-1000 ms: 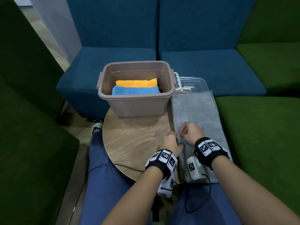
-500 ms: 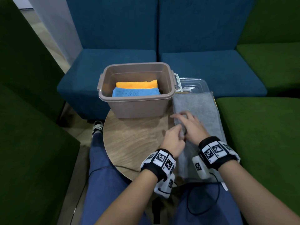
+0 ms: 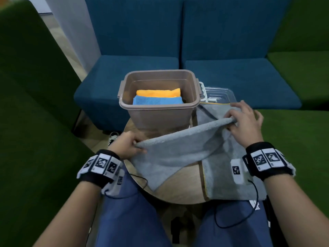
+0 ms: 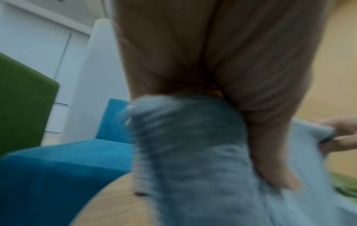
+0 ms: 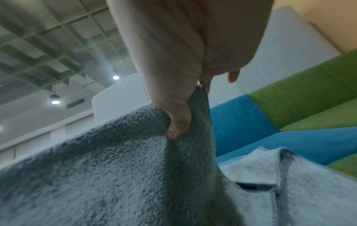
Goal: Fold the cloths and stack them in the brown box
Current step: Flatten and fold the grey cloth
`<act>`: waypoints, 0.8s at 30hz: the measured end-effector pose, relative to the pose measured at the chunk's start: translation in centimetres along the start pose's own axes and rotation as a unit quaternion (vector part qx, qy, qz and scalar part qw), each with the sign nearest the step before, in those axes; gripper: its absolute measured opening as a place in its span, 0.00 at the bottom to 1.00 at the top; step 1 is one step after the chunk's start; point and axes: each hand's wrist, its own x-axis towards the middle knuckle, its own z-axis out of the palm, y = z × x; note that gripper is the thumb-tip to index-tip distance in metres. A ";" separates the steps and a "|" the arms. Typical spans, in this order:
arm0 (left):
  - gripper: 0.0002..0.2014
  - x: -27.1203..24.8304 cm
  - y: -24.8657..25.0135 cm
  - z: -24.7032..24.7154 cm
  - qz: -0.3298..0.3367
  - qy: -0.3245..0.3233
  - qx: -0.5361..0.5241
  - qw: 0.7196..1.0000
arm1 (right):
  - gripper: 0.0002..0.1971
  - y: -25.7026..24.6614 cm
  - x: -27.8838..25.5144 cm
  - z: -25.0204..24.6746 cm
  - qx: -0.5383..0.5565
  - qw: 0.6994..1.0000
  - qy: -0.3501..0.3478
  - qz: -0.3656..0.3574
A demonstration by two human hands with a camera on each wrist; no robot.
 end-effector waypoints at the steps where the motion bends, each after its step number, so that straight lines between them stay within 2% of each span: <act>1: 0.03 -0.4 -1.1 -0.4 -0.022 0.022 -0.040 0.999 | 0.09 -0.2 -0.1 -0.3 0.036 0.999 0.003 0.007; 3: 0.02 -1.4 -2.5 -1.3 -0.035 0.068 -0.188 0.979 | 0.02 -0.8 -0.2 -1.1 0.111 0.994 0.007 0.019; 5: 0.05 -2.0 -3.5 -2.3 -0.032 0.123 -0.288 0.949 | 0.06 -1.5 -0.4 -1.8 0.152 0.988 0.022 0.010; 8: 0.11 -1.2 -4.8 -3.0 -0.044 0.226 -0.281 0.932 | 0.10 -2.1 -0.3 -2.1 0.182 0.983 0.020 0.009; 10: 0.09 0.4 -5.8 -2.3 -0.063 0.290 -0.233 0.926 | 0.15 -2.0 0.1 -0.9 0.152 0.988 0.004 0.033; 11: 0.09 1.3 -6.2 -1.7 -0.079 0.304 -0.201 0.928 | 0.13 -1.7 0.4 0.0 0.131 0.990 -0.002 0.049; 12: 0.12 1.9 -6.1 -1.0 -0.105 0.297 -0.166 0.934 | 0.08 -1.6 0.5 0.9 0.113 0.991 -0.008 0.071; 13: 0.17 2.4 -6.2 -0.1 -0.123 0.278 -0.128 0.944 | 0.08 -1.5 0.4 1.8 0.103 0.990 -0.020 0.096; 14: 0.20 2.6 -5.9 0.8 -0.121 0.260 -0.088 0.954 | 0.13 -1.4 0.1 2.6 0.097 0.989 -0.033 0.107; 15: 0.19 2.7 -5.8 1.7 -0.097 0.249 -0.058 0.962 | 0.16 -1.3 -0.3 3.4 0.091 0.990 -0.041 0.100; 17: 0.08 2.1 -5.0 3.4 -0.028 0.208 -0.058 0.976 | 0.11 -1.4 -1.4 4.7 0.073 0.992 -0.073 0.066; 18: 0.07 1.4 -4.5 4.2 -0.007 0.155 -0.072 0.985 | 0.10 -1.3 -2.1 5.1 0.070 0.988 -0.125 0.055; 19: 0.11 0.7 -4.3 5.1 0.003 0.089 -0.088 0.992 | 0.12 -1.3 -3.0 5.4 0.074 0.977 -0.193 0.048; 21: 0.16 -0.5 -4.3 6.7 0.003 -0.039 -0.115 0.993 | 0.15 -1.1 -4.7 5.6 0.093 0.943 -0.316 0.039; 22: 0.16 -1.0 -4.5 7.3 0.001 -0.078 -0.102 0.992 | 0.15 -1.0 -5.3 5.4 0.099 0.930 -0.353 0.033; 24: 0.16 -1.5 -4.8 7.9 -0.001 -0.095 -0.060 0.994 | 0.18 -0.6 -6.2 5.2 0.087 0.917 -0.389 0.011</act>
